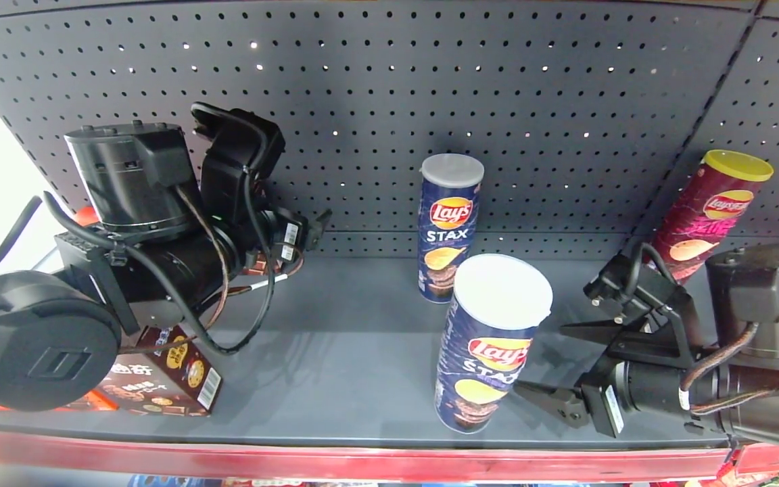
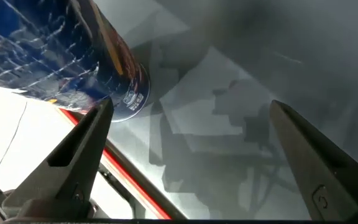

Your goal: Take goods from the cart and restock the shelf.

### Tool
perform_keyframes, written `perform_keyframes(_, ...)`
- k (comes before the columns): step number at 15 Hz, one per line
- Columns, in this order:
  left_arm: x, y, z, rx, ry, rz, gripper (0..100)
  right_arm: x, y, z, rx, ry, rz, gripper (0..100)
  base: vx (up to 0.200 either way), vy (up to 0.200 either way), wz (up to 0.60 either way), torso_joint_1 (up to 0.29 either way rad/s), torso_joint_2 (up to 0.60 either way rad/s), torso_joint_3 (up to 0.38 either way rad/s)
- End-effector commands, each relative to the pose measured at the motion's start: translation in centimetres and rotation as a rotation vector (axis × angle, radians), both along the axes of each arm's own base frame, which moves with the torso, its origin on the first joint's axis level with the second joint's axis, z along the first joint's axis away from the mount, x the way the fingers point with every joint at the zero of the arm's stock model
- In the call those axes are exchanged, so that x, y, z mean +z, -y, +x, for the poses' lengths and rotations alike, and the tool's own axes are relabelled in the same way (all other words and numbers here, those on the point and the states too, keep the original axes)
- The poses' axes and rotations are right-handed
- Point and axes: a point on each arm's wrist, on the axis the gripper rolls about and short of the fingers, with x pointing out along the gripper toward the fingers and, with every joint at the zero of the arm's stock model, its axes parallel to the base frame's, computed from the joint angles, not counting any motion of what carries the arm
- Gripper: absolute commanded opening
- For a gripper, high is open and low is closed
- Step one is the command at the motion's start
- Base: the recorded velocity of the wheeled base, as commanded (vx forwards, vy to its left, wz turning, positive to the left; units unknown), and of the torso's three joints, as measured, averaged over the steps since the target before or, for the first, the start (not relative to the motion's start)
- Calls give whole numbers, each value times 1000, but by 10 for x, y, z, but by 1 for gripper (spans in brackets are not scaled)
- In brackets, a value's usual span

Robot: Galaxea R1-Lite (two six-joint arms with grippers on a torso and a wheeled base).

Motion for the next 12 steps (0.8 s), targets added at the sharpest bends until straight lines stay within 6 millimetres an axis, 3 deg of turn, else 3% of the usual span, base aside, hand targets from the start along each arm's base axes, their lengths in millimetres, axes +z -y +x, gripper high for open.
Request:
perform_keyframes(1,-1,-1,1,5,-5,2,100,-1,-4,2,9,-4,-5,100,0,0,0,0,0,0)
perform_keyframes(12,-2,-2,1,7,-7,2,100,0,-16,7,9,7,-15,100,0,0,0,0,0,0)
